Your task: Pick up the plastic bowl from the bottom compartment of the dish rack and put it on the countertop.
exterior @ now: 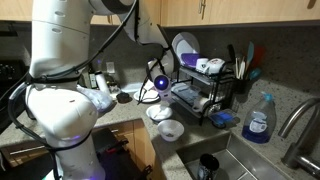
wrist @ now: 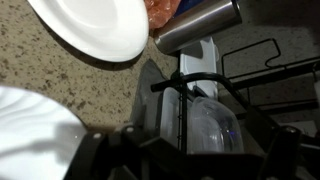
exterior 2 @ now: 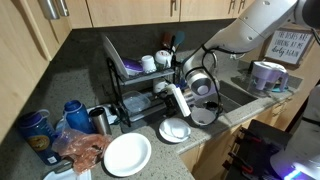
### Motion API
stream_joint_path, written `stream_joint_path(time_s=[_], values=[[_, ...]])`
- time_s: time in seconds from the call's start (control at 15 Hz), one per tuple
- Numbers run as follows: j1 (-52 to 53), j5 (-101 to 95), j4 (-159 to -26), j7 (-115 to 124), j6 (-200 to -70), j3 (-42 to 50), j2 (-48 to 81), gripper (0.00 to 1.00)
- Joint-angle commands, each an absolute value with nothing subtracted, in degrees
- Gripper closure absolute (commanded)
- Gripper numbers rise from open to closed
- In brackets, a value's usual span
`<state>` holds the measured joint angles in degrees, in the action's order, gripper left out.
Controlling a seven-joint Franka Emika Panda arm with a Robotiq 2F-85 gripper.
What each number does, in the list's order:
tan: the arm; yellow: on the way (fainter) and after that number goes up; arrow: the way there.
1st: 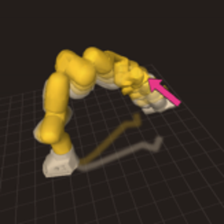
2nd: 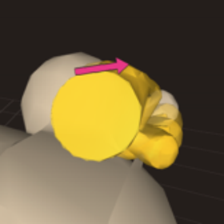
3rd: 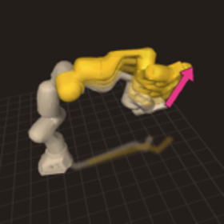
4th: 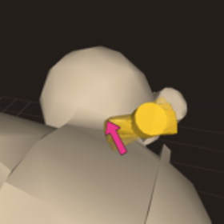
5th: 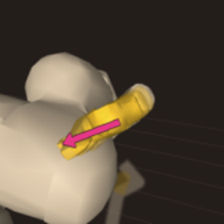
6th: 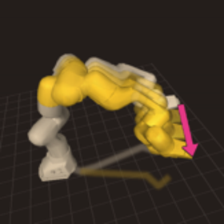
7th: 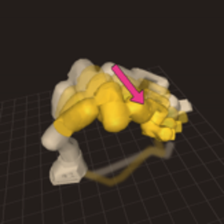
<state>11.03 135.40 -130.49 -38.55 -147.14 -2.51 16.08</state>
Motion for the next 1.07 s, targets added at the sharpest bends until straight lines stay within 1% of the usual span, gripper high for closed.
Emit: stream_joint_path(time_s=[0.0,0.13,0.27,0.33,0.6,1.0], values=[[16.39,146.75,-123.84,-52.02,-152.99,-0.6,20.3,0.0],[19.03,152.82,-120.83,-59.9,-155.0,1.23,22.17,0.0],[18.39,149.57,-116.75,-60.94,-157.71,3.12,23.74,0.0],[21.31,149.3,-115.31,-60.45,-158.41,6.56,24.4,0.0],[27.13,149.03,-108.6,-59.49,-161.62,15.47,29.23,0.0],[36.45,149.03,-105.07,-54.8,-164.54,21.9,35.8,0.0]])
